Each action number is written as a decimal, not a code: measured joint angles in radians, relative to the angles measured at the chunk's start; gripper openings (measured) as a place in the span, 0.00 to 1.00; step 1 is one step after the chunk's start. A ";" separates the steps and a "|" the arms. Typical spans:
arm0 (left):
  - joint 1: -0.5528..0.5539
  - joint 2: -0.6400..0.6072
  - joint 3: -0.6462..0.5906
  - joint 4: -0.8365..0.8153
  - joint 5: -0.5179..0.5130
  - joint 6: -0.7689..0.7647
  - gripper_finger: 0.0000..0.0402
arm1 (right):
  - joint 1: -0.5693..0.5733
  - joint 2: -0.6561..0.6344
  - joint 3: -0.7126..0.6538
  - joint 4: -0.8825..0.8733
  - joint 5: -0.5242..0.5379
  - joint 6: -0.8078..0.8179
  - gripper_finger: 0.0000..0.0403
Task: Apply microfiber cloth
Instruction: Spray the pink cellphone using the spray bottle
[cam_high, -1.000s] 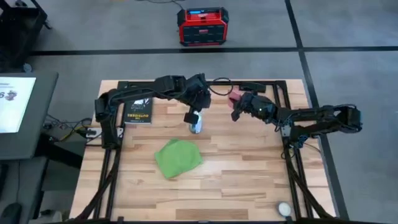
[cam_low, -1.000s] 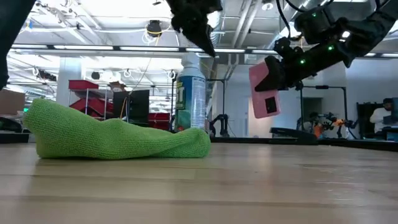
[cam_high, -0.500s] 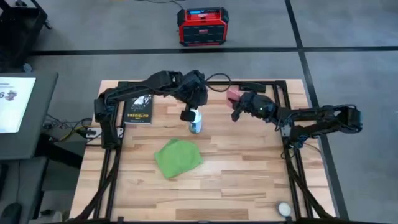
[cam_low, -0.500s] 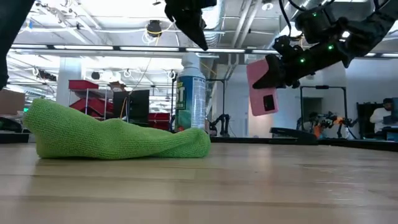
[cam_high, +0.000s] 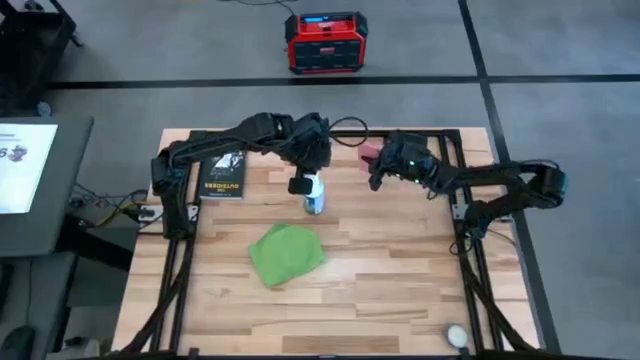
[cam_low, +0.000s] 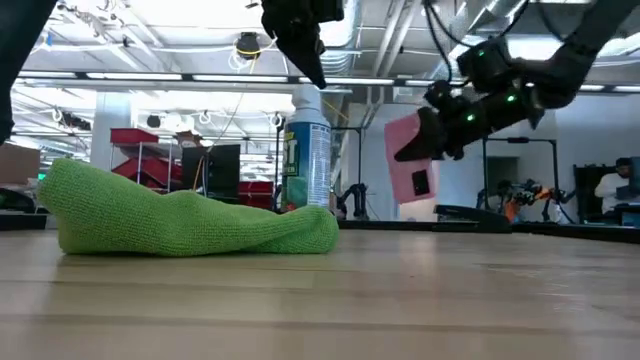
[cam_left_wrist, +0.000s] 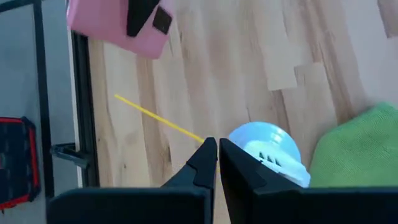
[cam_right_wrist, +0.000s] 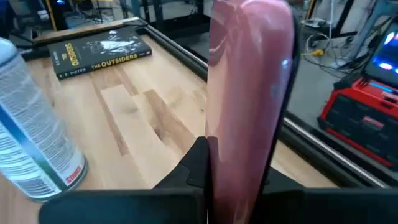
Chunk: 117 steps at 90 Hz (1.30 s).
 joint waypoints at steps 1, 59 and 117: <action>0.000 0.000 0.000 -0.001 0.000 -0.001 0.00 | -0.001 0.009 0.006 0.006 -0.002 -0.002 0.03; 0.004 0.015 0.000 -0.015 0.047 0.019 0.00 | -0.125 0.140 0.166 -0.002 -0.166 -0.026 0.03; 0.036 -0.074 -0.107 0.195 -0.019 0.045 0.00 | -0.148 0.139 0.166 -0.014 -0.169 -0.011 0.03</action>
